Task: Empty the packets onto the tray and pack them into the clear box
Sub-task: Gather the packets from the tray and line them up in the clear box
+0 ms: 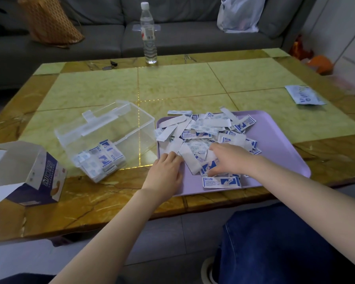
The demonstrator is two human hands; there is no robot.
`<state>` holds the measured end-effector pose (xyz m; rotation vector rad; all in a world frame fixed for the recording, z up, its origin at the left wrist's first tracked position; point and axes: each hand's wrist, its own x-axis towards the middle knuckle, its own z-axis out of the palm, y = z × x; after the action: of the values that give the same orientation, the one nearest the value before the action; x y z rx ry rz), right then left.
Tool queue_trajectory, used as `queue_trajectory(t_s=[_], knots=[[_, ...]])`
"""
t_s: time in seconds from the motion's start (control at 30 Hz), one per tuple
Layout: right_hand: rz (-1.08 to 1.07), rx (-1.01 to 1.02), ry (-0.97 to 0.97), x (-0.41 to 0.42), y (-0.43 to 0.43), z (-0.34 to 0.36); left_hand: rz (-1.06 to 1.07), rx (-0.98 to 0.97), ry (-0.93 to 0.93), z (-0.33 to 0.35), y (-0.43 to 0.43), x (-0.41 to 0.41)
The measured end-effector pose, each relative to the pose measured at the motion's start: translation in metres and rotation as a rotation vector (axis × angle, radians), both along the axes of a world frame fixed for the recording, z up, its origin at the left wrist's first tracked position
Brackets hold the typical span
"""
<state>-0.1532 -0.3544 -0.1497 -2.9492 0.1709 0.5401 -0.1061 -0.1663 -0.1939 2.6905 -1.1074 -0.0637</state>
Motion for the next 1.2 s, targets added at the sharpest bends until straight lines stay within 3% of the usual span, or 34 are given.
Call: queue_trajectory(t_s=[0.23,0.53,0.67,0.97,1.07,1.2], knots=[[-0.076,0.134,0.066,0.007,0.012,-0.005,0.008,0.001,0.005,0.002,-0.001,-0.002],[-0.261,0.238,-0.084,0.028,0.024,-0.005,-0.014,-0.014,0.073,0.006,0.003,0.000],[-0.364,0.383,-0.242,0.030,0.011,0.012,-0.036,-0.014,0.131,0.006,0.006,0.002],[-0.449,0.460,-0.477,0.026,0.002,0.014,0.279,-0.250,0.321,0.019,-0.019,-0.004],[-0.413,0.426,-0.385,0.018,0.003,0.011,0.328,-0.194,0.291,0.018,-0.027,-0.004],[-0.382,0.354,-0.151,0.018,0.013,-0.009,0.327,0.068,0.123,0.017,-0.044,-0.007]])
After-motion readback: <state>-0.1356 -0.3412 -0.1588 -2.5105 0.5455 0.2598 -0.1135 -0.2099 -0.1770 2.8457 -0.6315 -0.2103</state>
